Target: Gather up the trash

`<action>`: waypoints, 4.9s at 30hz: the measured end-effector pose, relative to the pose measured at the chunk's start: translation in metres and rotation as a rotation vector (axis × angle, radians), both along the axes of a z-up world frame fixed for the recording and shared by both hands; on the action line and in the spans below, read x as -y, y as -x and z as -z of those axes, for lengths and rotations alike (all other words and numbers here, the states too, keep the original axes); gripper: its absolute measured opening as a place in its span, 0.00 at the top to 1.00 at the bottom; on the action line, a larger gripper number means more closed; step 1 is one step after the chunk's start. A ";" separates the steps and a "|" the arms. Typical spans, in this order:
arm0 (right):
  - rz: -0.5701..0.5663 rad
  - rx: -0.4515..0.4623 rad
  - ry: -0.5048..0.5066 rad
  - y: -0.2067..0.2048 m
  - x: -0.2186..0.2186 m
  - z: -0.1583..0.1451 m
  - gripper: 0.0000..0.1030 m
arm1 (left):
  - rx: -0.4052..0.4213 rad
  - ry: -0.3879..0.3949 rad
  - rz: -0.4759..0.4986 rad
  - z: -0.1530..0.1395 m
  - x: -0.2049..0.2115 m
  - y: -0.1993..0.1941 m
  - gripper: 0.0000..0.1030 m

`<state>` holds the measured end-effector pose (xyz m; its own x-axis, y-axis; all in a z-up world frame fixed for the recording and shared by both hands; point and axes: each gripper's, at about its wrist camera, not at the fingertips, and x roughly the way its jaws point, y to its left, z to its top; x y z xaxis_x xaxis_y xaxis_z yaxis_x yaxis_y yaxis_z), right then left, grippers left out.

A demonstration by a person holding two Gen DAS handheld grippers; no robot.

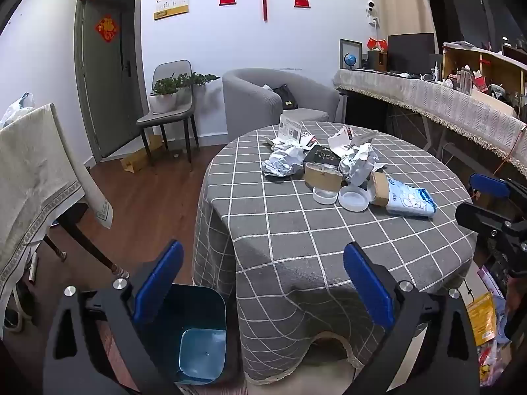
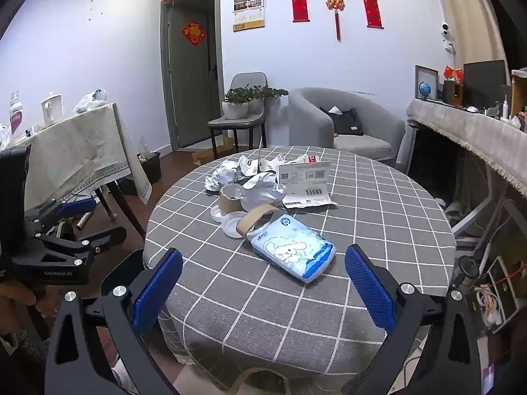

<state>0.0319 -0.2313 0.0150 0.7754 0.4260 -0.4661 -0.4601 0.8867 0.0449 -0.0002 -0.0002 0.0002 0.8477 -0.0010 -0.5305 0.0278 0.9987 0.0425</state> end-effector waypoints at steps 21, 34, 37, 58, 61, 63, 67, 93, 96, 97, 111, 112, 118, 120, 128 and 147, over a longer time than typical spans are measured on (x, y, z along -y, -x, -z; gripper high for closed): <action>0.001 -0.006 0.000 0.000 -0.004 0.000 0.03 | -0.013 0.032 -0.003 0.001 -0.003 -0.002 0.04; -0.001 -0.006 -0.004 0.000 -0.007 -0.001 0.03 | -0.013 0.034 0.001 0.004 -0.003 -0.001 0.04; -0.001 -0.003 -0.002 0.001 -0.008 -0.001 0.03 | -0.014 0.033 0.001 0.004 -0.002 -0.001 0.04; -0.004 -0.002 -0.006 0.001 -0.008 0.002 0.03 | -0.018 0.041 0.008 0.004 -0.001 -0.001 0.04; -0.005 -0.002 -0.005 0.002 -0.009 0.001 0.03 | -0.019 0.041 0.009 0.003 -0.001 -0.001 0.04; -0.004 -0.002 -0.005 0.001 -0.009 0.001 0.03 | -0.020 0.043 0.010 0.003 -0.001 -0.001 0.04; -0.001 -0.003 -0.005 0.001 -0.009 0.001 0.03 | -0.020 0.041 0.008 0.004 -0.001 -0.001 0.04; -0.039 -0.072 0.083 -0.023 -0.009 0.012 0.03 | -0.031 0.037 0.112 -0.003 0.011 -0.012 0.07; -0.047 -0.077 0.099 -0.029 -0.007 0.015 0.03 | -0.064 0.039 0.144 0.002 0.015 -0.022 0.13; -0.049 -0.081 0.102 -0.033 -0.005 0.015 0.03 | -0.071 0.042 0.155 0.003 0.016 -0.025 0.14; -0.132 -0.175 0.158 -0.078 -0.006 0.030 0.18 | -0.145 0.126 0.332 0.012 0.034 -0.058 0.29; -0.137 -0.182 0.151 -0.081 -0.004 0.030 0.18 | -0.149 0.128 0.341 0.012 0.036 -0.058 0.31; -0.190 -0.226 0.152 -0.094 -0.005 0.035 0.23 | -0.179 0.166 0.387 0.015 0.046 -0.069 0.40; -0.199 -0.235 0.171 -0.096 -0.008 0.037 0.25 | -0.184 0.177 0.400 0.015 0.048 -0.072 0.42; -0.218 -0.234 0.191 -0.103 -0.007 0.041 0.31 | -0.195 0.189 0.429 0.016 0.063 -0.082 0.48; -0.129 -0.173 0.041 -0.114 0.038 0.016 0.48 | -0.214 0.157 0.396 0.026 0.092 -0.108 0.68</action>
<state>0.1459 -0.2695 -0.0009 0.6229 0.4944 -0.6063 -0.5582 0.8239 0.0983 0.1075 -0.0925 -0.0255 0.6381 -0.3958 -0.6605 0.3989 0.9036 -0.1561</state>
